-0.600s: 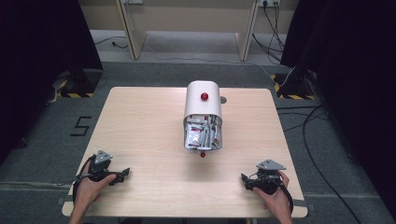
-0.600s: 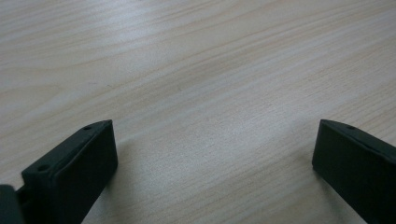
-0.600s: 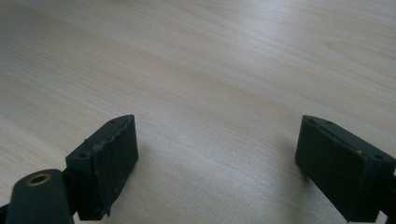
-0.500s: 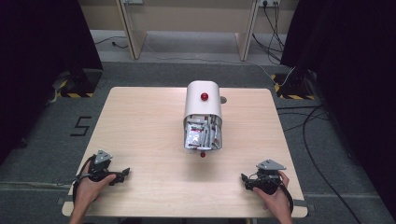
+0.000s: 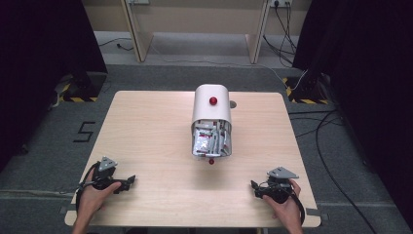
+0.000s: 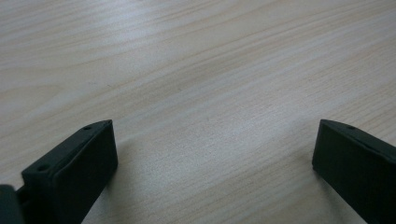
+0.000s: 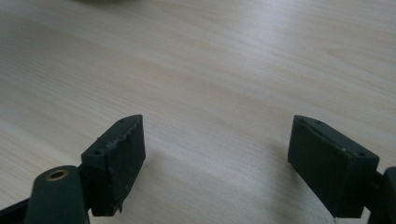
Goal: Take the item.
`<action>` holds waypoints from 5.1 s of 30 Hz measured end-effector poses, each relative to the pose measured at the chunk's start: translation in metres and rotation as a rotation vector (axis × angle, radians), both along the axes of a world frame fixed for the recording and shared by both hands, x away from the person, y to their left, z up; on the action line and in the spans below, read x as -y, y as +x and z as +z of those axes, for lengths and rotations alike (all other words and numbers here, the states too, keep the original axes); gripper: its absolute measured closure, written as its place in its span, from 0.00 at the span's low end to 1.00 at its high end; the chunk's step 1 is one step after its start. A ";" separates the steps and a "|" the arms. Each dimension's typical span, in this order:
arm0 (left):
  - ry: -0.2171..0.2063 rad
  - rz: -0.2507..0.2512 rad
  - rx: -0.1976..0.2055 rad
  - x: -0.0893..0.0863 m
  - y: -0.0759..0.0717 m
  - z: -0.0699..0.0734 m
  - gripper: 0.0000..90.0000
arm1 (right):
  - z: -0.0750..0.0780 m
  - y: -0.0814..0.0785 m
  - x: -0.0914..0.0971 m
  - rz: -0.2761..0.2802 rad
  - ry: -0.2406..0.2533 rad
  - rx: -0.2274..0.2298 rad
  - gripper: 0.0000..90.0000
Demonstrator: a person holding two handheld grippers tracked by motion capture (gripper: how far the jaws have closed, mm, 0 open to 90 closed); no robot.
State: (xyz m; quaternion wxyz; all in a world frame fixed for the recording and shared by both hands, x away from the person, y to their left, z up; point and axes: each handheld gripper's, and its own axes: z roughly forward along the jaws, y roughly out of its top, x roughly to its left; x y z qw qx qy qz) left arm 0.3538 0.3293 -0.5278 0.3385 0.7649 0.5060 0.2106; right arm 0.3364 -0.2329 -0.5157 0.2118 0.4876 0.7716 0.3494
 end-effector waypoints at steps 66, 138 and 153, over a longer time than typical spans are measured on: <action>0.000 0.000 0.000 0.000 0.000 0.000 0.00 | 0.125 -0.008 -0.081 0.181 0.086 0.314 0.35; 0.000 0.001 0.001 0.000 0.000 0.000 0.00 | 0.139 0.015 -0.095 0.230 0.118 0.479 0.98; 0.000 0.001 0.001 0.000 -0.001 0.000 0.00 | 0.151 0.003 -0.091 0.252 0.158 0.536 0.98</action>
